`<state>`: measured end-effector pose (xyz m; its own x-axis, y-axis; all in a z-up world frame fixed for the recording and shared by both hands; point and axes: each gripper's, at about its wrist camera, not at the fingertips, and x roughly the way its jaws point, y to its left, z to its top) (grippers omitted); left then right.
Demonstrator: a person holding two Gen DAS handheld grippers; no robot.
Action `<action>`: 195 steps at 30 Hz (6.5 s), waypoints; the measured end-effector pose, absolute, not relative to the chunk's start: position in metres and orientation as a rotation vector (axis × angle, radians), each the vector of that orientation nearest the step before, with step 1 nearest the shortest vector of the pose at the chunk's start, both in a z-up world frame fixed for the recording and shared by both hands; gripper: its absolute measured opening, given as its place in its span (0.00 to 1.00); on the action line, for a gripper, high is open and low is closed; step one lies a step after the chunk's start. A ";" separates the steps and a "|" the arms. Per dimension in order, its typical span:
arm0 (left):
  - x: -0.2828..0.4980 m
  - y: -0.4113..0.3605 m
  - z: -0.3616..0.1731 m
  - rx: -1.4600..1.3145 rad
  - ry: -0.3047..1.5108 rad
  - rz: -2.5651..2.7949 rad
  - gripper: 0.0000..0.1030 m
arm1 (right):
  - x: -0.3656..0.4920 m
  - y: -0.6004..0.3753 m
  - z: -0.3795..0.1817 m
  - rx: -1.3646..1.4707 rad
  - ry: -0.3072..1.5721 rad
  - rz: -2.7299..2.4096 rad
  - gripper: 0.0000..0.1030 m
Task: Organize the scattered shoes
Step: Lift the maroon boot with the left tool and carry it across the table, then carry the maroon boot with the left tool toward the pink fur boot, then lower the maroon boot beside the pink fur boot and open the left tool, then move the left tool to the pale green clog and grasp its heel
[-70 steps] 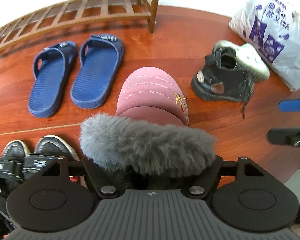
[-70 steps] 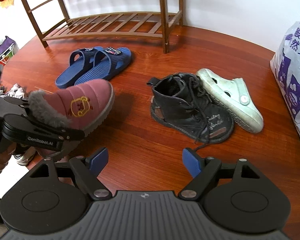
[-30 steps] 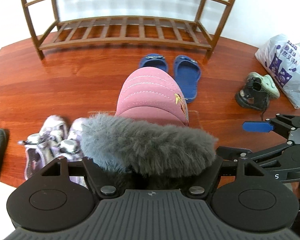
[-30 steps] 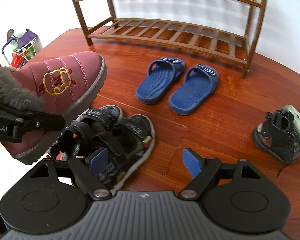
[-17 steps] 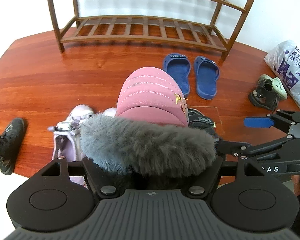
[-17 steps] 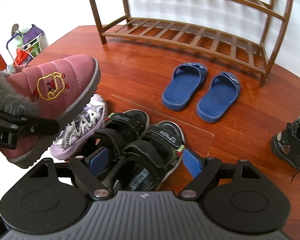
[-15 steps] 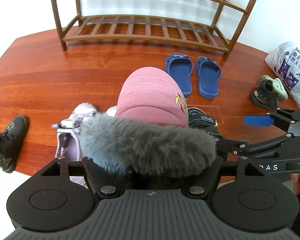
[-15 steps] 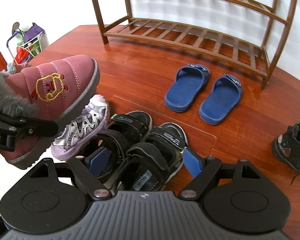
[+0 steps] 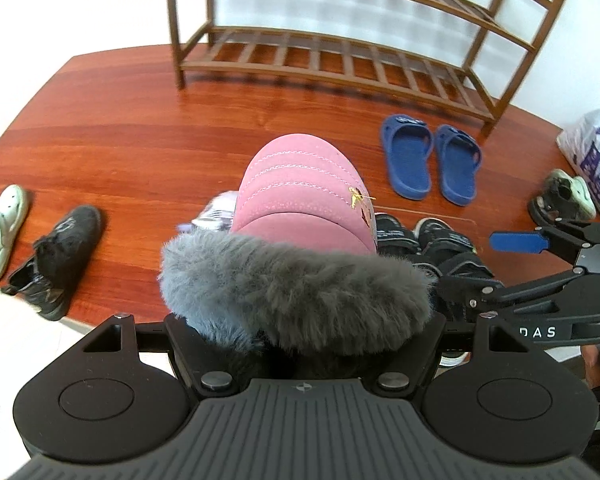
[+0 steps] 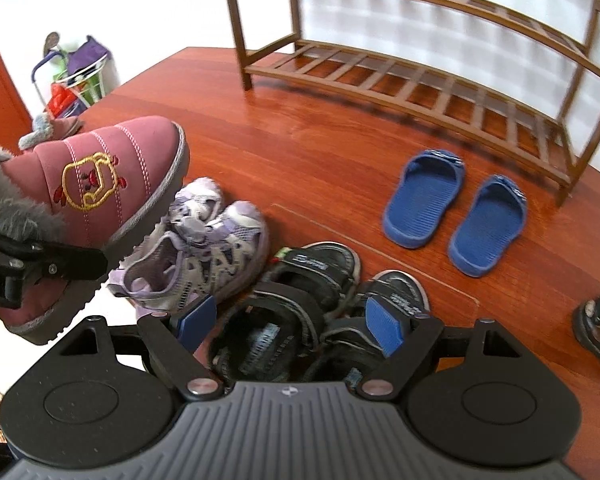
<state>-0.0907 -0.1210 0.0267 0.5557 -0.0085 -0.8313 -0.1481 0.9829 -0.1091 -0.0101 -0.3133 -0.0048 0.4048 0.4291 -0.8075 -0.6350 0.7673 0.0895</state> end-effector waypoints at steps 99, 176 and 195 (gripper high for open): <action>-0.048 0.199 0.012 -0.102 1.088 0.001 0.71 | -0.027 -0.086 -0.005 -0.068 0.976 0.370 0.84; -0.057 0.419 -0.040 -0.133 1.112 0.195 0.85 | -0.059 0.072 -0.012 -0.068 0.995 0.267 0.84; -0.058 0.362 -0.029 -0.005 1.084 -0.022 0.81 | -0.056 0.073 -0.016 -0.055 1.002 0.270 0.84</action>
